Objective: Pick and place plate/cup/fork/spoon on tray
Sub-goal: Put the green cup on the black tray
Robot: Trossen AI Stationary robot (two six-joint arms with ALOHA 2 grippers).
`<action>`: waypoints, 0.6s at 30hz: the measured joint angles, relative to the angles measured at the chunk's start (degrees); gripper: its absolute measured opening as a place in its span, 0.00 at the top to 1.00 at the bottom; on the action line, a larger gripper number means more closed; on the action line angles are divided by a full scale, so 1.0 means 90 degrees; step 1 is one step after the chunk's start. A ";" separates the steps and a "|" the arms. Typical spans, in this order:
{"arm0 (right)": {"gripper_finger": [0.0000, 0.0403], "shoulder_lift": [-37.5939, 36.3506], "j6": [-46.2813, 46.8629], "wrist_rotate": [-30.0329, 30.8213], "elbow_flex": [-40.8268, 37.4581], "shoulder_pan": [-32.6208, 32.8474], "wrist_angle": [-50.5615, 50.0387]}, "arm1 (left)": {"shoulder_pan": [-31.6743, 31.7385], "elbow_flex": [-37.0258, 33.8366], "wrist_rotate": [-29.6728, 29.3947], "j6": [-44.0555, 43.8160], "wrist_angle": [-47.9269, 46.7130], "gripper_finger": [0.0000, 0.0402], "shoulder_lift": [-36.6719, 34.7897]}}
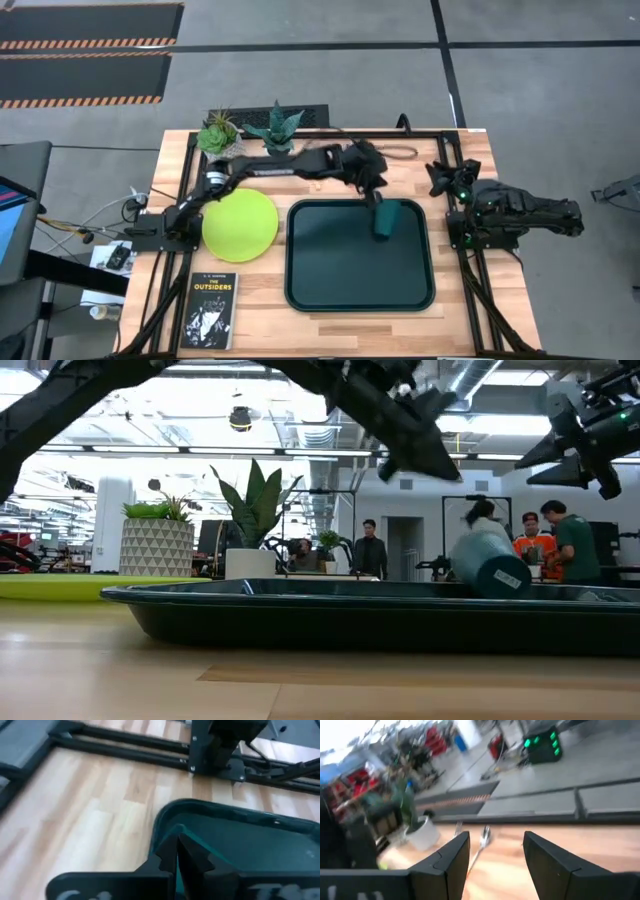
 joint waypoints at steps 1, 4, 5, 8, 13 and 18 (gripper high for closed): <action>0.48 0.0001 0.0074 -0.0110 0.0000 0.0000 -0.0106 | 0.0067 0.0008 0.0099 0.0101 -0.0157 0.99 -0.0136; 0.48 0.0002 0.0418 -0.0168 0.0000 0.0000 -0.0443 | 0.0262 0.0010 0.0443 0.0242 -0.0597 0.92 -0.0344; 0.48 0.0002 0.0495 -0.0166 0.0000 0.0000 -0.0509 | 0.0330 0.0009 0.0635 0.0273 -0.0708 0.89 -0.0356; 0.48 0.0002 0.0526 -0.0170 0.0000 0.0000 -0.0549 | 0.0540 0.0005 0.1564 0.0510 -0.0812 0.76 -0.0356; 0.48 0.0001 0.0463 -0.0421 0.0000 0.0000 -0.0580 | 0.0717 -0.0005 0.2529 0.1320 -0.0944 0.59 -0.0128; 0.48 0.0000 0.0532 -0.1009 0.0000 0.0005 -0.0755 | 0.0648 0.0005 0.2618 0.1640 -0.0646 0.56 0.0069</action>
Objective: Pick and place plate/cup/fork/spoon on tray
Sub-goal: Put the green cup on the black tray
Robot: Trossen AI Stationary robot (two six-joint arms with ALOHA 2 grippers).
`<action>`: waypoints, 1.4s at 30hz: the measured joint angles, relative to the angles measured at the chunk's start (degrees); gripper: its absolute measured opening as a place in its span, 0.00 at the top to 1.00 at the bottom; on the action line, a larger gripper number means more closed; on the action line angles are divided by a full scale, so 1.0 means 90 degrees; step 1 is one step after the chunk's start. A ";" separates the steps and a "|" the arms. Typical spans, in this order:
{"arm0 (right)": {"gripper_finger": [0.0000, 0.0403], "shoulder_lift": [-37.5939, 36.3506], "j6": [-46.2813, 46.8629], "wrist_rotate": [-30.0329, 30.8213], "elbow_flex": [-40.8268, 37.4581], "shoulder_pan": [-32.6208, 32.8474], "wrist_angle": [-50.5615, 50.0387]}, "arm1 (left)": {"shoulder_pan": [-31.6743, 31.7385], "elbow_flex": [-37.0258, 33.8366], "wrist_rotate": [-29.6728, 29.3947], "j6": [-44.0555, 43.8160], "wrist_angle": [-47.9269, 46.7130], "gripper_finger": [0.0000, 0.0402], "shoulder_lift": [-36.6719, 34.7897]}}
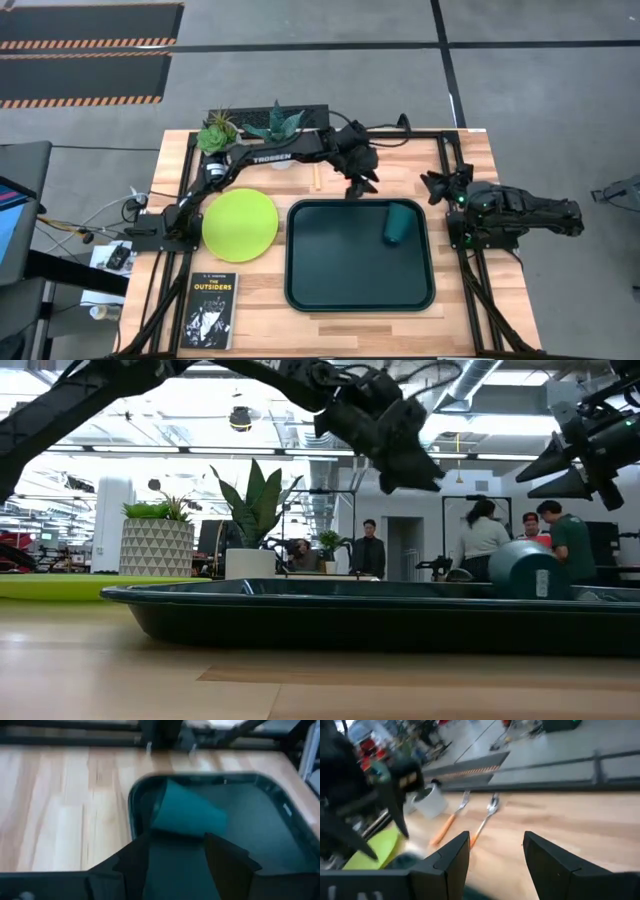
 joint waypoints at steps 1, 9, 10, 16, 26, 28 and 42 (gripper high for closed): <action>0.48 0.0000 -0.0058 -0.0185 0.0000 0.0000 -0.0102 | -0.0007 0.0005 0.0053 -0.0121 -0.0001 0.56 0.0001; 0.48 0.0722 -0.0165 -0.1258 -0.0086 -0.0019 -0.0061 | 0.0022 -0.0005 0.1316 -0.0898 -0.0515 0.57 -0.0043; 0.48 0.0888 -0.0015 -0.1405 -0.0015 -0.0042 -0.0099 | 0.0048 -0.0005 0.1485 -0.0915 -0.0721 0.57 -0.0092; 0.48 0.2097 0.0188 -0.2705 0.1381 -0.0209 -0.1049 | 0.0111 -0.0005 0.1889 -0.0630 -0.1575 0.57 -0.0513; 0.50 0.3752 -0.0434 -0.3543 0.3018 -0.0408 -0.4275 | 0.0101 -0.0002 0.1606 -0.0515 -0.1790 0.57 -0.0777; 0.48 0.3847 -0.0712 -0.3778 0.3009 -0.0474 -0.4229 | 0.0101 -0.0002 0.1606 -0.0476 -0.1801 0.57 -0.0776; 0.39 0.4876 -0.3132 -0.5221 0.2535 -0.2130 -0.3121 | 0.0104 -0.0002 0.1826 -0.0567 -0.1803 0.56 -0.0772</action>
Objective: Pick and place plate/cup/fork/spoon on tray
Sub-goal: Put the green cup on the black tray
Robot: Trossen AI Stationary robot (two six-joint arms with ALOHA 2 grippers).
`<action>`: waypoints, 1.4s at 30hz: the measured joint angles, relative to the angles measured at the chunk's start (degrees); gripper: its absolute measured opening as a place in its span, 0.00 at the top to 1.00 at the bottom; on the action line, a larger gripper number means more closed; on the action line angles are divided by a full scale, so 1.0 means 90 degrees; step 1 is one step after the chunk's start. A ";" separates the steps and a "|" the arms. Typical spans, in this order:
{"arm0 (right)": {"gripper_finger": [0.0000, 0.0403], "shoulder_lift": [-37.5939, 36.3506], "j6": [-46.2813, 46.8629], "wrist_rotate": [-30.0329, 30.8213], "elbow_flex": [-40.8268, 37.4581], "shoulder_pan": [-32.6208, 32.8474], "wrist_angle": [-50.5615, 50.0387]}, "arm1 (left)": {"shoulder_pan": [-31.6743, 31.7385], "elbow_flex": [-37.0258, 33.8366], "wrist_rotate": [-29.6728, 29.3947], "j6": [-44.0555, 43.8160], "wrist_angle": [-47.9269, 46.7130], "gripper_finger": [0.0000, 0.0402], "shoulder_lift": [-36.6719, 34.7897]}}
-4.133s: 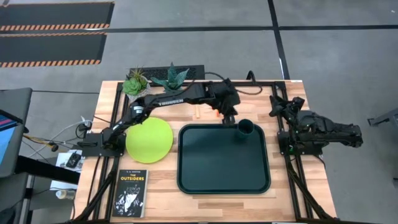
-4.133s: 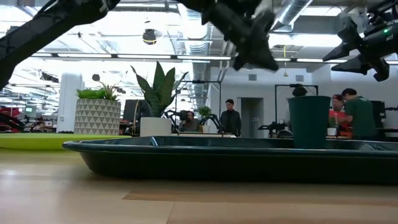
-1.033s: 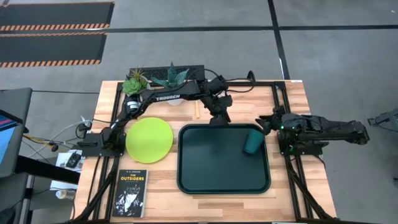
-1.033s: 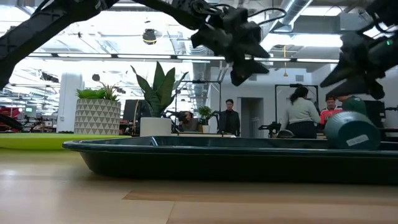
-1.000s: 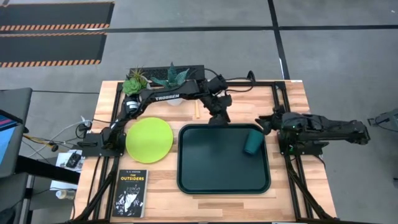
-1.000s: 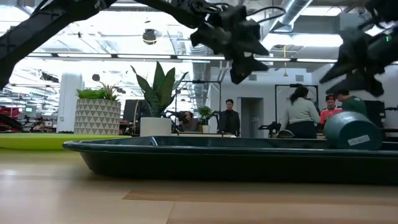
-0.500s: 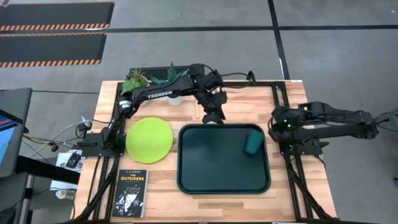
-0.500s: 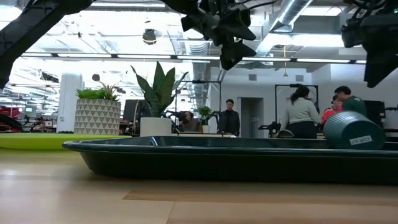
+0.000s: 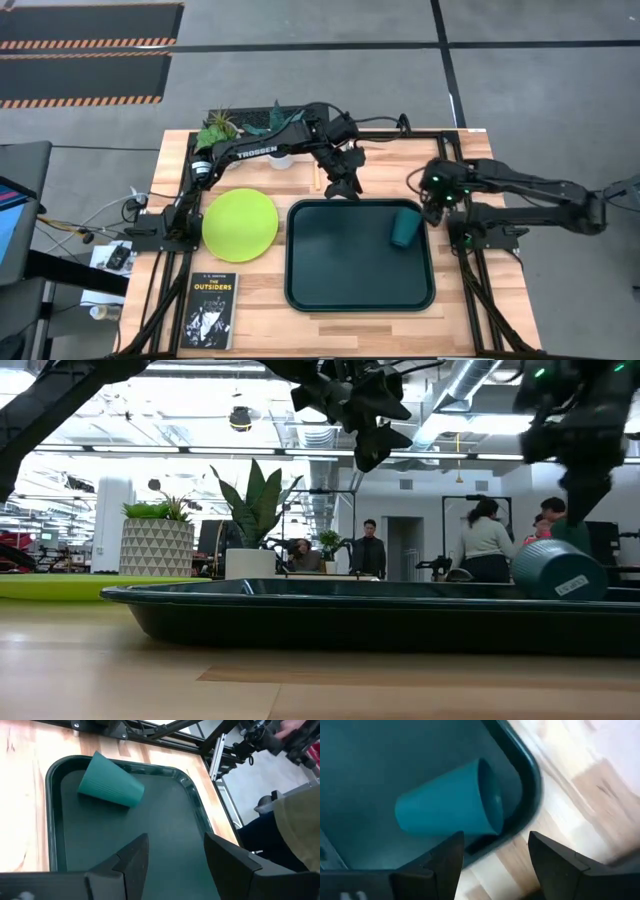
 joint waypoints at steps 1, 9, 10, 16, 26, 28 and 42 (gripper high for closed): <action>0.39 0.0164 -0.0130 -0.0151 -0.0024 -0.0121 0.0167 | 0.0000 0.0000 0.0000 -0.0002 0.0000 0.56 0.0000; 0.39 0.1166 -0.0912 -0.1310 -0.0024 -0.0937 0.0599 | 0.0000 0.0000 -0.0005 -0.0021 -0.0065 0.55 0.0000; 0.39 0.1296 -0.0992 -0.1446 -0.0024 -0.1009 0.0599 | 0.0000 0.0000 -0.0004 -0.0010 -0.0073 0.55 0.0000; 0.39 0.1994 -0.1397 -0.2119 -0.0024 -0.1123 0.0671 | 0.0000 0.0000 -0.0010 0.0123 -0.0143 0.55 0.0002; 0.43 0.2577 -0.1968 -0.2190 0.0153 -0.1108 0.1120 | 0.0000 0.0000 -0.0095 0.0203 -0.0141 0.55 0.0002; 0.48 0.2585 -0.2062 -0.2189 0.0153 -0.1073 0.1130 | 0.0000 0.0000 -0.0100 0.0203 -0.0141 0.55 0.0005; 0.96 0.3248 -0.2077 -0.2556 0.0277 -0.0849 0.1142 | 0.0002 0.0000 -0.0114 0.0220 -0.0164 0.55 0.0005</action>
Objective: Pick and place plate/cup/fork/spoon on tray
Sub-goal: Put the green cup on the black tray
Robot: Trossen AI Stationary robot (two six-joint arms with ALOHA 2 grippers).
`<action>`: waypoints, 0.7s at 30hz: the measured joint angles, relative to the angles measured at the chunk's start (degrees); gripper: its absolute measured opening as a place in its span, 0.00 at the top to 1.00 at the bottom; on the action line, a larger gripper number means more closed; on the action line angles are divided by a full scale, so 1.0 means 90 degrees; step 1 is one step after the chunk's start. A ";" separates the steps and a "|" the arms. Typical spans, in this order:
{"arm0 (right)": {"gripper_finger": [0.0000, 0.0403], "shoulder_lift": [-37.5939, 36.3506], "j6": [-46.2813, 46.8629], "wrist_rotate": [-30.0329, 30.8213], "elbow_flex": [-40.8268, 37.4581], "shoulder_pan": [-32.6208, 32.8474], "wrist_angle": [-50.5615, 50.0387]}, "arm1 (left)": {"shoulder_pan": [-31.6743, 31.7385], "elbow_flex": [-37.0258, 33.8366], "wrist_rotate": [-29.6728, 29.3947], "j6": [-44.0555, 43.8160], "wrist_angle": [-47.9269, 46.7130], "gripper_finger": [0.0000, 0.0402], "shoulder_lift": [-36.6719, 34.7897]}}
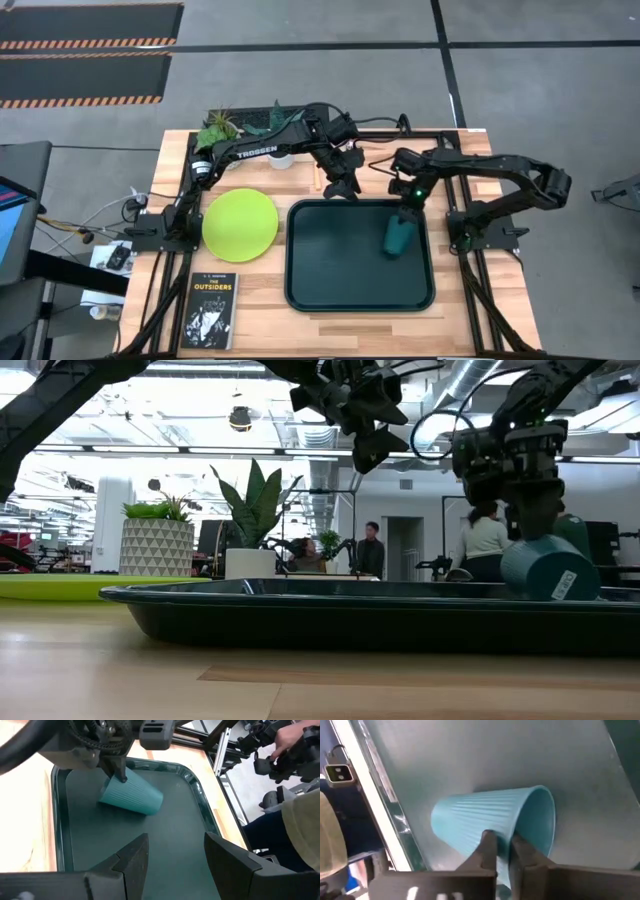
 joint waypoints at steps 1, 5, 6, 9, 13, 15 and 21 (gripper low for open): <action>0.96 -0.0041 0.0067 0.0036 0.0060 0.0025 -0.0008 | -0.0002 0.0000 0.0000 0.0001 -0.0024 0.55 0.0000; 0.96 -0.0395 0.0349 0.0635 0.0457 0.0158 -0.0142 | 0.0000 0.0000 -0.0002 -0.0001 -0.0111 0.55 0.0000; 0.98 -0.0495 0.0389 0.0874 0.0579 0.0220 -0.0259 | -0.0002 0.0000 -0.0002 -0.0002 -0.0138 0.55 0.0000; 0.99 -0.0774 0.0555 0.1584 0.0964 0.0450 -0.0697 | -0.0002 0.0000 -0.0002 -0.0002 -0.0192 0.55 0.0000; 0.99 -0.1107 0.1119 0.2753 0.1266 0.1050 -0.0958 | 0.0001 0.0000 -0.0002 -0.0007 -0.0237 0.55 0.0000; 0.99 -0.1245 0.1565 0.3022 0.1278 0.1469 -0.0816 | 0.0000 0.0000 -0.0002 -0.0007 -0.0277 0.55 0.0000; 0.99 -0.1302 0.2824 0.3893 0.1275 0.2556 -0.0734 | 0.0000 0.0000 -0.0003 0.0106 -0.0363 0.55 0.0002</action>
